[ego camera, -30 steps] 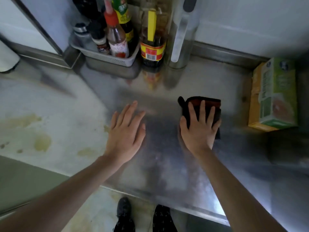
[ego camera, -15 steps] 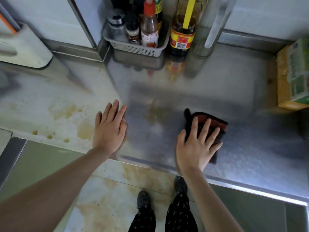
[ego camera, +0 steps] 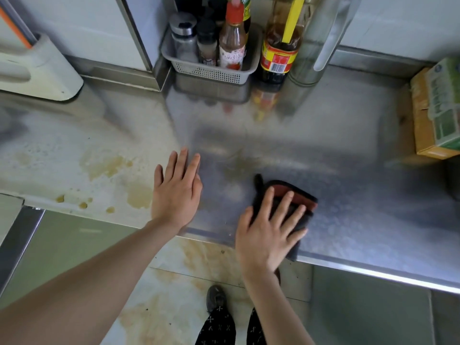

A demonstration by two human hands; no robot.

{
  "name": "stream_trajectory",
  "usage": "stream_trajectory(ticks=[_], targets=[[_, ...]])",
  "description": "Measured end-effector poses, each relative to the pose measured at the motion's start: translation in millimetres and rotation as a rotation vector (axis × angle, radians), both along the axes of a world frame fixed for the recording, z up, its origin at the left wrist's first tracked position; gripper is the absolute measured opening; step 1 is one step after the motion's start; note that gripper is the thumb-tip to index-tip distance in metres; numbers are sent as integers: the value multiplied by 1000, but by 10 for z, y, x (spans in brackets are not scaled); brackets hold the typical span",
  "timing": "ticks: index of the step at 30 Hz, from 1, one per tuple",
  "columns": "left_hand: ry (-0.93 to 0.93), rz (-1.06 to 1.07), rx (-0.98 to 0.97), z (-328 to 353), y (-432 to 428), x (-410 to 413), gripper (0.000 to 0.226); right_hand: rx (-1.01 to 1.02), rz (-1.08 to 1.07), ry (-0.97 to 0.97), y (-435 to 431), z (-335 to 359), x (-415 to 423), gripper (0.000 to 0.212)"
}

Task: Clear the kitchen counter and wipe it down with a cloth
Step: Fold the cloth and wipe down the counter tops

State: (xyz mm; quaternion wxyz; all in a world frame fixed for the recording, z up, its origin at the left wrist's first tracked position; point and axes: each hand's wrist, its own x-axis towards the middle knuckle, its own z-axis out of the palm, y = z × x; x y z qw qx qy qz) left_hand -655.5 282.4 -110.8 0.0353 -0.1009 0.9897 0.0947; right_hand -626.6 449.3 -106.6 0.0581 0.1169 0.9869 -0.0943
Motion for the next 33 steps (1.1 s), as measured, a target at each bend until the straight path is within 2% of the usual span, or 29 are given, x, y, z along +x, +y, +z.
stream_trajectory(ticks=[4, 7, 9, 14, 16, 21, 23, 25, 30, 31, 33], targets=[[7, -3, 3, -10, -6, 5, 54, 7, 372, 43, -359, 28, 62, 54], [10, -10, -3, -23, -19, 11, 53, -6, 518, 20, -177, 35, -86, 52], [14, -13, -8, -23, -17, 8, 53, -19, 456, -17, 65, 32, -287, 53], [18, -9, -20, -43, -20, -3, 54, -79, 18, -13, 361, 51, -912, 55], [22, -5, -23, -45, -14, -8, 55, -89, 1, -18, 214, 57, -1120, 56], [37, -10, -12, -54, -8, -11, 54, -78, 526, 41, -257, 47, -1032, 55], [43, -7, -21, -46, -10, -5, 53, -55, 649, 24, -190, 42, -1022, 53], [41, -8, -23, -37, -6, 0, 53, -50, 610, 19, 2, 49, -1210, 52], [44, -20, -21, -37, -7, -10, 52, -97, 136, -7, 184, 52, -1739, 53], [40, -18, -23, -40, -12, -8, 52, -94, 106, -1, 92, 49, -1740, 53], [36, -15, -24, -49, -16, -8, 52, -83, 221, 22, -159, 39, -1625, 54]])
